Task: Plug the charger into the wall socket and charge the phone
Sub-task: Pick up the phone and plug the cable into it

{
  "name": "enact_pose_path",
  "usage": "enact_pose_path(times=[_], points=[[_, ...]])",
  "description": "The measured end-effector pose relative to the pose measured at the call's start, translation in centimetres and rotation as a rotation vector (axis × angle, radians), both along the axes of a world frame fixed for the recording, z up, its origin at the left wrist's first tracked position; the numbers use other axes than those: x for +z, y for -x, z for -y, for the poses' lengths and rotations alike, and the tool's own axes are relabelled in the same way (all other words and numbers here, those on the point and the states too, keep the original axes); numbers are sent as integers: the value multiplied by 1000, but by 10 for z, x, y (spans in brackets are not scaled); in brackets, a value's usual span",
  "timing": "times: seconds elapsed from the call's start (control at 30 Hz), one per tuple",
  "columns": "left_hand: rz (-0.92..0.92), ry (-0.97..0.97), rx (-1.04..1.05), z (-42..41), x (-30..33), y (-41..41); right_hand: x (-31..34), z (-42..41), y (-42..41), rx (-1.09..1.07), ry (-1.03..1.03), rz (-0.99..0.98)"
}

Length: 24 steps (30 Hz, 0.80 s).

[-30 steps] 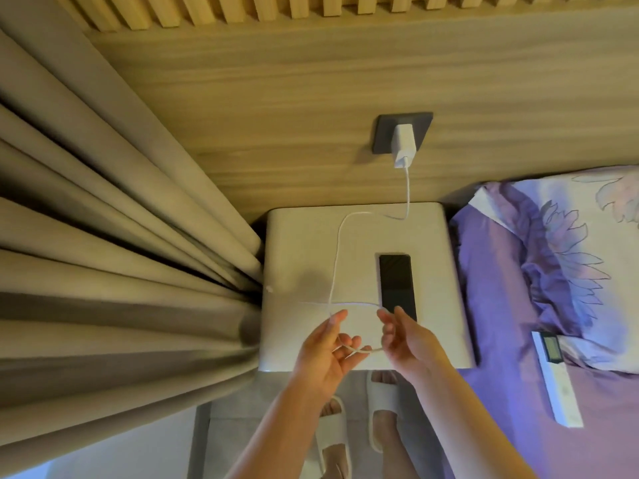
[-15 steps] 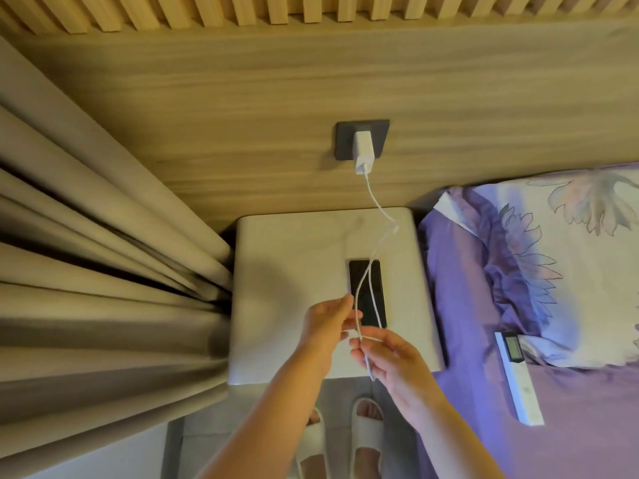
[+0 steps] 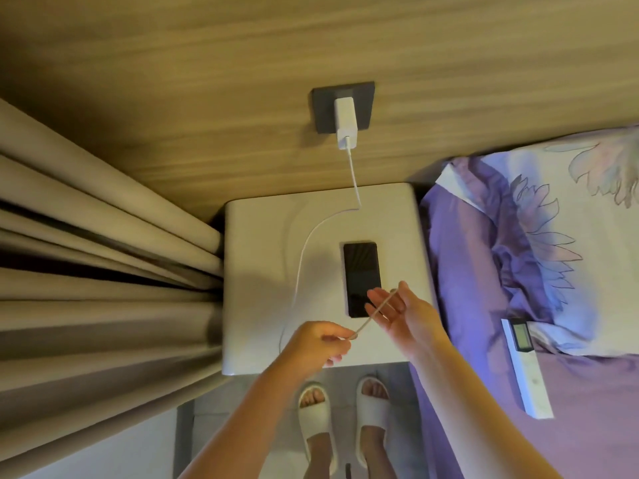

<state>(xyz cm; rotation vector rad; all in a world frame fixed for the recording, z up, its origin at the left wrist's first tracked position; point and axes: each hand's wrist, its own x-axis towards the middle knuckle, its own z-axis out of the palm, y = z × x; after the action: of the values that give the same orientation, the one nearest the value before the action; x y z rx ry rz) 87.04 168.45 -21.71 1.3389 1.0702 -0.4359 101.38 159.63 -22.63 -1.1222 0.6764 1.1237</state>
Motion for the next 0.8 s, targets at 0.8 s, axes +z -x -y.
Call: enact_pose_path(times=[0.8], points=[[-186, 85, 510, -18, -90, -87, -87, -8, -23, 565, 445, 487]])
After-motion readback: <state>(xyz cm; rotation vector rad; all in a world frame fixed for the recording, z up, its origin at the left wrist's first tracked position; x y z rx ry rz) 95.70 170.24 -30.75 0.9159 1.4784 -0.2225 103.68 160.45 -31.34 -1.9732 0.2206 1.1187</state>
